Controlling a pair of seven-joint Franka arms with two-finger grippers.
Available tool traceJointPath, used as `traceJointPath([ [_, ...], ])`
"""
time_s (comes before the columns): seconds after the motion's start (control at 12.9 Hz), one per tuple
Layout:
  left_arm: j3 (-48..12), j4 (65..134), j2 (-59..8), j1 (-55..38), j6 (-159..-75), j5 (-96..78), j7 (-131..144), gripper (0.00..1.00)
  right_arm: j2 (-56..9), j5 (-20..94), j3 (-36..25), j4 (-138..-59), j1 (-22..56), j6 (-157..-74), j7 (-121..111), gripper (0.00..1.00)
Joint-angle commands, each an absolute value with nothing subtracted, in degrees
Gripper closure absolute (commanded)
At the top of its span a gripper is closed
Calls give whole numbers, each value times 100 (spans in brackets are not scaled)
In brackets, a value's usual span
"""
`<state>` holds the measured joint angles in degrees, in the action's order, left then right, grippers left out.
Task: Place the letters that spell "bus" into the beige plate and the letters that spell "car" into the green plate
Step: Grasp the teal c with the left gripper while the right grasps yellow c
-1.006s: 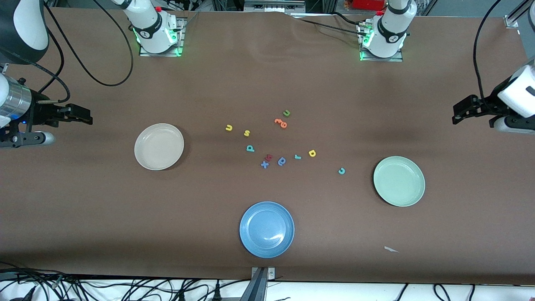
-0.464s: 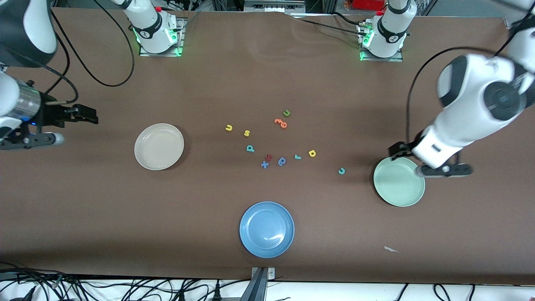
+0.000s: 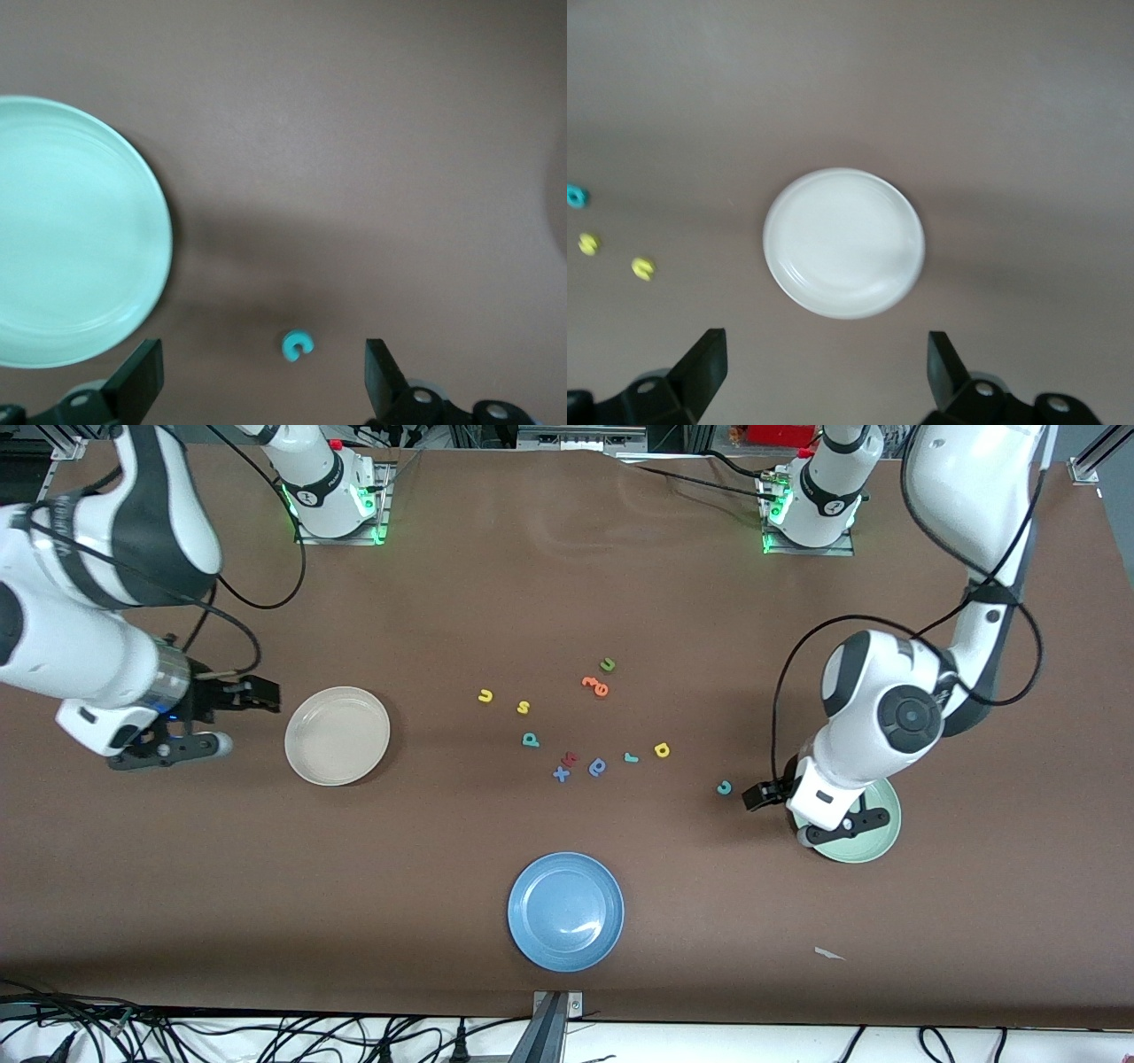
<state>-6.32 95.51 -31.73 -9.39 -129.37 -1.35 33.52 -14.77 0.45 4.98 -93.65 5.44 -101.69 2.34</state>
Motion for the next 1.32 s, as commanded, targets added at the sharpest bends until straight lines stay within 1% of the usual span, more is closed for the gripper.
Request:
traceJointPath([
  [0.0, -615, 9667, -3436, -1185, -13462, -255, 4285, 0, -1406, 97, 1087, -10245, 519, -11385, 1270, 0],
  [0.15, -615, 10201, -3463, -1204, -14304, -255, 4596, 0, -1520, 88, 1606, -10939, 527, -12502, 1825, 0],
  [0.23, -615, 10413, -3480, -1222, -14552, -255, 4675, 0, -1599, 70, 1721, -11151, 527, -12811, 2167, 0],
  [0.31, -615, 10493, -3515, -1291, -14581, -246, 4798, 0, -1678, 9, 1888, -11310, 527, -13058, 2406, 0],
  [0.46, -607, 10556, -3585, -1353, -14590, -202, 5166, 0, -1862, -61, 2091, -11347, 545, -13192, 2959, 0],
  [0.62, -606, 10556, -3665, -1406, -14590, -202, 5290, 0, -2064, -376, 2336, -11381, 554, -13341, 3617, 0],
  [0.77, -589, 10556, -3726, -1485, -14590, -202, 5378, 6, -2319, -868, 2399, -11399, 807, -13464, 4303, 0],
  [0.93, -571, 10556, -3770, -1520, -14555, -193, 5423, 15, -2522, -1264, 2399, -11391, 1080, -13666, 5033, 0],
  [1.01, -563, 10556, -3771, -1529, -14511, -193, 5423, 23, -2575, -1300, 2399, -11408, 1212, -13719, 5193, 0],
  [1.16, -554, 10529, -3771, -1529, -14485, -63, 5423, 30, -2601, -1309, 2391, -11504, 1318, -13807, 5299, 0],
  [1.24, -545, 10512, -3771, -1512, -14415, 112, 5440, 31, -2610, -1353, 2382, -11653, 1318, -13999, 5309, 0],
])
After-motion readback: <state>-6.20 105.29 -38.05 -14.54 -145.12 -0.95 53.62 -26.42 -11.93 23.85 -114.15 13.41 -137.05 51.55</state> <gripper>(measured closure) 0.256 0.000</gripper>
